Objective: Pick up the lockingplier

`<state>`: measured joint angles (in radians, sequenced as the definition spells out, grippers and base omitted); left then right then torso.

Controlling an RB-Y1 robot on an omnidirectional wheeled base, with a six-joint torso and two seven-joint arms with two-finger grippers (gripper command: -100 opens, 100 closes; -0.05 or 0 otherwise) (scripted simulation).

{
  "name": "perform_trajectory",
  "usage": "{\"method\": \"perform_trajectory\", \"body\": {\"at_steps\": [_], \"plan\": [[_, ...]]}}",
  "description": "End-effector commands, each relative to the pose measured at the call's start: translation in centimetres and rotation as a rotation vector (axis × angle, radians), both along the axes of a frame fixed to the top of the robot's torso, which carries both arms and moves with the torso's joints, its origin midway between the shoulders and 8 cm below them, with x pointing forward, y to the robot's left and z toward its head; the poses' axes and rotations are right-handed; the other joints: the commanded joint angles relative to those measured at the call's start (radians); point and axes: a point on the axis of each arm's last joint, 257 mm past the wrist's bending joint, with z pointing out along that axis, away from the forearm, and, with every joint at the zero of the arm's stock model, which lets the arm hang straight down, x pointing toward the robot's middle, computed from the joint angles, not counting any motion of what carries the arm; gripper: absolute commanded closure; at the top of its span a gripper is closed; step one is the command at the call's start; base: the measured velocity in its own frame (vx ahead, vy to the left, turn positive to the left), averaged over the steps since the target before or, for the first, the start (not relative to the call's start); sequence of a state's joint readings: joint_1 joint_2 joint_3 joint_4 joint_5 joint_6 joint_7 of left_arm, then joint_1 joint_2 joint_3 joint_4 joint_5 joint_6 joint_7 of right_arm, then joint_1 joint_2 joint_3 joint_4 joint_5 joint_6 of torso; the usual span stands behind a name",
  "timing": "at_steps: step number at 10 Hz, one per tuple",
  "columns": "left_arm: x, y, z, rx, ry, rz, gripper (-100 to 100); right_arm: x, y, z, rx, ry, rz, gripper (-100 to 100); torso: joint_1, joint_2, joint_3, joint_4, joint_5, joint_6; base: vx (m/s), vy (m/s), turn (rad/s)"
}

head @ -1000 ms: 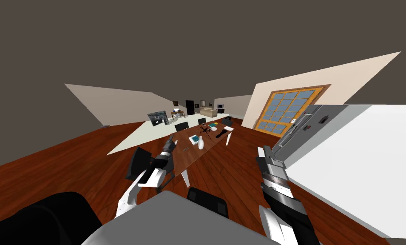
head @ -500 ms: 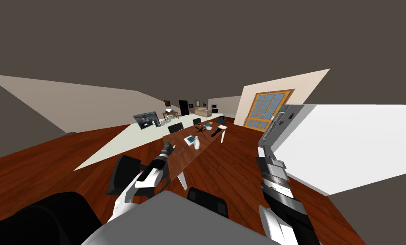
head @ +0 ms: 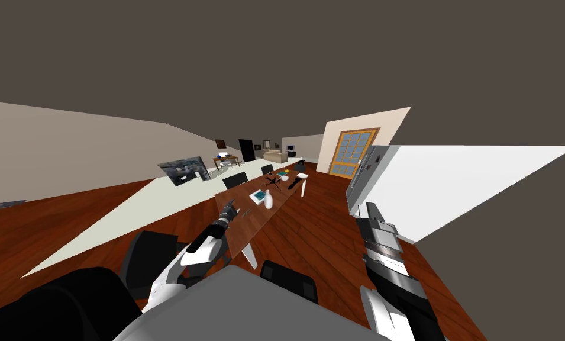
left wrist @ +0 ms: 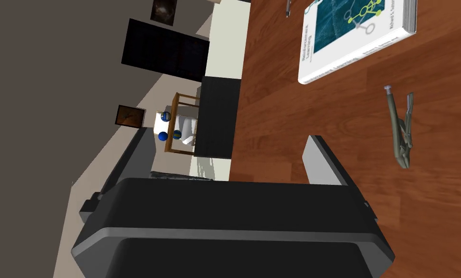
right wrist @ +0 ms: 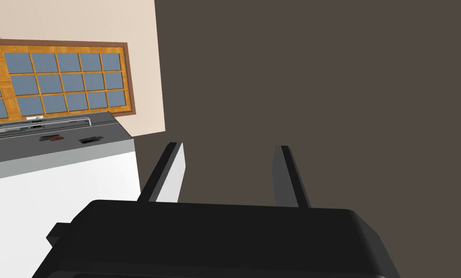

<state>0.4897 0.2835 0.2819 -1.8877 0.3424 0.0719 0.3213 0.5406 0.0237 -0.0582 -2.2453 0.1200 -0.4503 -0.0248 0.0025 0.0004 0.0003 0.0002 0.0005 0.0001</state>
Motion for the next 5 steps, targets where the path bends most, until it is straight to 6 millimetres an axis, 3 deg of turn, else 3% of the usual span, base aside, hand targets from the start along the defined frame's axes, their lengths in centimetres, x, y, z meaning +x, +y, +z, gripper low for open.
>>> {"method": "perform_trajectory", "body": {"at_steps": [1, 2, 3, 4, 5], "plan": [[-0.1, 0.9, -1.3, -0.039, 0.038, 0.020, -100, 0.0, 0.0, 0.0, 0.000, 0.000, 0.000, 0, 0.000, 0.000, 0.000, 0.000, 0.000, 0.000, -0.014, 0.021, -0.161], [-0.1, 0.9, -1.4, -0.041, 0.042, 0.020, -100, 0.0, 0.0, 0.0, 0.000, 0.000, 0.000, 0, 0.000, 0.000, 0.000, 0.000, 0.000, -0.001, -0.009, 0.010, 0.024], [-1.1, 2.7, -3.3, -0.102, 0.082, 0.060, -100, 0.0, 0.0, 0.0, 0.000, 0.000, 0.000, 0, -0.001, 0.000, 0.000, 0.000, 0.000, -0.001, -0.014, 0.011, -0.271], [-1.2, 2.7, -3.6, -0.106, 0.093, 0.061, -100, 0.0, 0.0, 0.0, 0.000, 0.000, 0.000, 0, -0.001, 0.000, 0.000, 0.000, 0.000, 0.000, -0.016, 0.023, -0.187], [-2.3, 4.4, -5.4, -0.168, 0.132, 0.104, -100, 0.0, 0.0, 0.0, 0.000, 0.000, 0.000, 0, 0.000, 0.000, 0.000, 0.000, 0.000, -0.001, -0.017, 0.026, -0.316]]}}
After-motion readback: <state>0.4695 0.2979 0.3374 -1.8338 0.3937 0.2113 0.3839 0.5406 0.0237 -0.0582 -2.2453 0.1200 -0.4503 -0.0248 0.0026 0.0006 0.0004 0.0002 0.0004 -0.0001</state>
